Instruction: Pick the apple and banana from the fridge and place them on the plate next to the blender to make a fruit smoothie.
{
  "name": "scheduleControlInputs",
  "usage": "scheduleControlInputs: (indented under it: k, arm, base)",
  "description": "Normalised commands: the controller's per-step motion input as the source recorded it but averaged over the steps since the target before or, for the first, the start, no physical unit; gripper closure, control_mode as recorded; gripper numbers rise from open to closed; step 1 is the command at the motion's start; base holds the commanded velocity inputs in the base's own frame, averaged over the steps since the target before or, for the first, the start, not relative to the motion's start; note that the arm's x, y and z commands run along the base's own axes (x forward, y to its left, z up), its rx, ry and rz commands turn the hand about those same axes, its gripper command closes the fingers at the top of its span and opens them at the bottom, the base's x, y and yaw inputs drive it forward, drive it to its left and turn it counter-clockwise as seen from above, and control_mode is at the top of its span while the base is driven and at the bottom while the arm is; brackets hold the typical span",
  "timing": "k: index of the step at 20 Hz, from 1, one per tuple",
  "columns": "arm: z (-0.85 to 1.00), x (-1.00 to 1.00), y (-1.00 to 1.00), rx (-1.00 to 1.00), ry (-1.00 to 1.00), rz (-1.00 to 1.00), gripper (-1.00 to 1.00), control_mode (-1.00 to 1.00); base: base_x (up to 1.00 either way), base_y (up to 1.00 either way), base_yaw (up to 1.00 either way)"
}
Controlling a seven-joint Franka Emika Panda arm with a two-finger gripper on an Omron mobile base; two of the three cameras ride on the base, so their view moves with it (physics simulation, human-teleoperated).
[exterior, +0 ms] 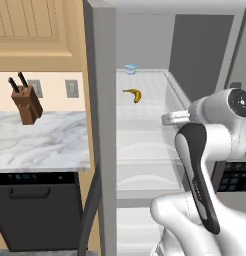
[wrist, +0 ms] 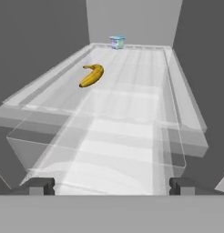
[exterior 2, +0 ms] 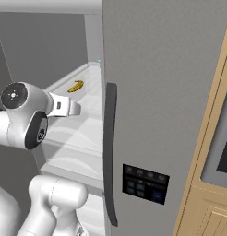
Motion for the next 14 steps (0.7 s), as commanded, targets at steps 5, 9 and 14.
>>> scheduleControlInputs:
  k: [5, 9, 14]
  arm:
    - [0.68, 0.18, 0.13, 0.0, 0.02, 0.0, -1.0, -1.0]
    - [0.1, 0.15, 0.13, 0.0, 0.08, 0.02, -1.0, -1.0]
    - [-0.2, 0.25, 0.15, 0.0, 0.0, 0.03, -1.0, -1.0]
  base:
    - [0.0, 0.0, 0.0]
    - [0.0, 0.0, 0.0]
    - [0.0, 0.0, 0.0]
